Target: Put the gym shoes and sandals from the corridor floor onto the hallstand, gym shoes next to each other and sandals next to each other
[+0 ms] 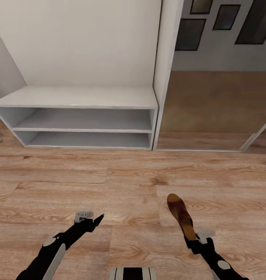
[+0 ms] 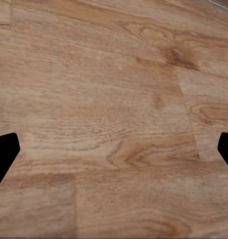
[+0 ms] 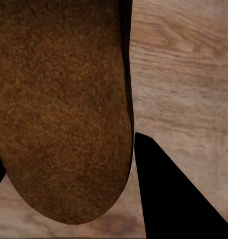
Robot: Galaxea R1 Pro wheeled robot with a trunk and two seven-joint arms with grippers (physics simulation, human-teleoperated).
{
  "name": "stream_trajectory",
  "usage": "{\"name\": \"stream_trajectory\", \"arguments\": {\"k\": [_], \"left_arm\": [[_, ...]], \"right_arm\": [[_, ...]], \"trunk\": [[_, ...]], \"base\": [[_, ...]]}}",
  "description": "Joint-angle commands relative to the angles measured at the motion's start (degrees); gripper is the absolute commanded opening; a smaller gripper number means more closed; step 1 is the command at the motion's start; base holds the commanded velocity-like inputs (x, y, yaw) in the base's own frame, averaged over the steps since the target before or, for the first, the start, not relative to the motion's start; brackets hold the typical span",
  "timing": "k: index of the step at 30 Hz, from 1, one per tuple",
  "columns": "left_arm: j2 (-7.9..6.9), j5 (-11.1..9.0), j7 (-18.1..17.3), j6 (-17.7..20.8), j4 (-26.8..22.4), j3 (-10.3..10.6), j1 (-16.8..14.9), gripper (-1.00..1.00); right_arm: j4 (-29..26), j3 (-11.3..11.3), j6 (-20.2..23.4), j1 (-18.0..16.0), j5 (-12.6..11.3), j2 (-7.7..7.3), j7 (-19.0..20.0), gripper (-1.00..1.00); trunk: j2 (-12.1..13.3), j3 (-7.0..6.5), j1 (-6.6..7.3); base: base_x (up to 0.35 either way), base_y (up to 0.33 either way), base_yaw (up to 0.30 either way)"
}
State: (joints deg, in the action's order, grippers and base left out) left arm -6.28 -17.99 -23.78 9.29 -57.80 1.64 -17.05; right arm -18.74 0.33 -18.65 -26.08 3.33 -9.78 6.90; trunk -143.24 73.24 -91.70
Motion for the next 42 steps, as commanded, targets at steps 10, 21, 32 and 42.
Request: {"name": "stream_trajectory", "arguments": {"k": [10,21,32,42], "left_arm": [[-0.52,1.60,6.29,-6.78,1.63,-3.42,6.55,1.00],[-0.57,2.34,9.41,-20.68,15.71,-3.56,6.93,1.00],[-0.88,2.23,10.07,-22.01,18.11,-4.71,7.87,1.00],[-0.84,2.43,10.07,-24.32,18.25,-5.32,8.20,1.00]], "right_arm": [[4.02,-3.20,-3.16,0.64,-4.65,-0.98,0.38,-1.00],[9.96,-3.23,-9.94,1.37,-4.83,-0.54,0.48,-1.00],[11.50,-3.23,-11.30,1.38,-4.90,-0.08,0.42,-1.00],[11.53,-3.23,-11.41,1.38,-4.98,0.02,0.32,-1.00]], "trunk": [[3.64,-2.63,2.03],[6.85,-5.00,3.78],[6.85,-5.93,3.78],[6.85,-6.77,3.78]], "base": [[0.000,0.000,-0.157],[0.000,0.000,-0.146],[0.000,0.000,-0.146],[0.000,0.000,-0.149]]}}
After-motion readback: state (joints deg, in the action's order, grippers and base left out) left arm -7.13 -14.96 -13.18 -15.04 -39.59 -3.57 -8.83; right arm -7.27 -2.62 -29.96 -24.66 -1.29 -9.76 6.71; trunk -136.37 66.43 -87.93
